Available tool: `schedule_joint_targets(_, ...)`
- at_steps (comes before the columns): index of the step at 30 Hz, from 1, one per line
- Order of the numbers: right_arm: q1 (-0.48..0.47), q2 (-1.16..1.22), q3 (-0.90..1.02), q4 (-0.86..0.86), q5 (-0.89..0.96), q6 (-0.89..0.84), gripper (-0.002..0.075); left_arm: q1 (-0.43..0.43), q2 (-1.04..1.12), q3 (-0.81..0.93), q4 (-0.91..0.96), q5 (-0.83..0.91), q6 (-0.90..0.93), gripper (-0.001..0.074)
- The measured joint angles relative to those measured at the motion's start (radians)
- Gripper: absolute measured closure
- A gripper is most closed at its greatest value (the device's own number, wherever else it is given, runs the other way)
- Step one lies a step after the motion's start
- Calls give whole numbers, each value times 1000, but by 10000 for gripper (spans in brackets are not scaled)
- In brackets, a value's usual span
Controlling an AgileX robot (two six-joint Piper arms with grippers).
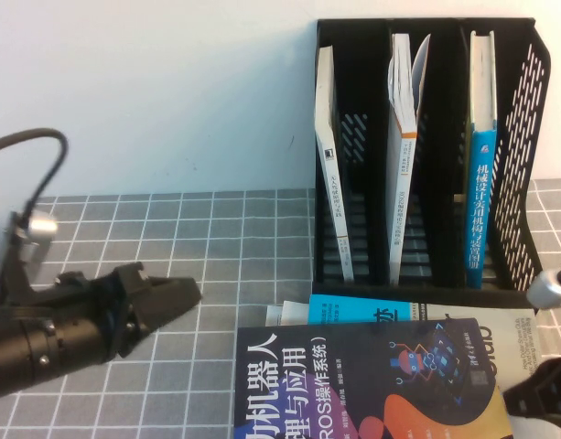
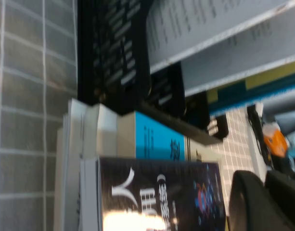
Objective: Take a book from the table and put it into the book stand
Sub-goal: Push book with right arm
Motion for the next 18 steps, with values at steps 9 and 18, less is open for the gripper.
schedule_joint_targets(9,0,0,0,-56,71,49,729,0,84,0,36,127,-32,383)
schedule_joint_targets(18,0,0,0,-19,101,49,729,0,151,-6,287,38,-107,340)
